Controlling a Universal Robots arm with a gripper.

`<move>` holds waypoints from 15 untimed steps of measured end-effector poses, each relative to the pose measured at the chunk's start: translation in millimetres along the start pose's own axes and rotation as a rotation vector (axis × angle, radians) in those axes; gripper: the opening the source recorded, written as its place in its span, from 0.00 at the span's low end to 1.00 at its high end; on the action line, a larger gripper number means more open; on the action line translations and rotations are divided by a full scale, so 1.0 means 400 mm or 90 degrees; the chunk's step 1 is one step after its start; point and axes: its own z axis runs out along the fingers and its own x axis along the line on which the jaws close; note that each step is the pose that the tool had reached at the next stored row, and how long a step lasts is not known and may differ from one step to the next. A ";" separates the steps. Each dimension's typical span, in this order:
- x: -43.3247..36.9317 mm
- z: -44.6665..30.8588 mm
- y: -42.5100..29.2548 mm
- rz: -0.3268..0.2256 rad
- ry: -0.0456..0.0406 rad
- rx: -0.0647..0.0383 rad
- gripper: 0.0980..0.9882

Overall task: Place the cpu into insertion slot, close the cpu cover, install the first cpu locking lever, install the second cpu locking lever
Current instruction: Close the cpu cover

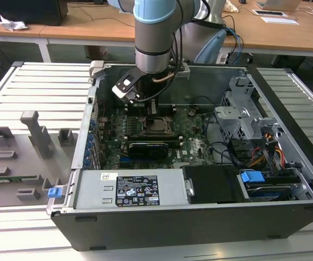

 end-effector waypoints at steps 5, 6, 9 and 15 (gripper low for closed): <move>0.000 0.006 0.000 0.000 -0.0008 0.000 0.01; 0.000 0.006 0.000 0.000 -0.0008 0.000 0.01; 0.000 -0.005 0.000 0.000 -0.0008 0.000 0.01; -0.001 -0.014 0.011 0.000 -0.0008 0.000 0.01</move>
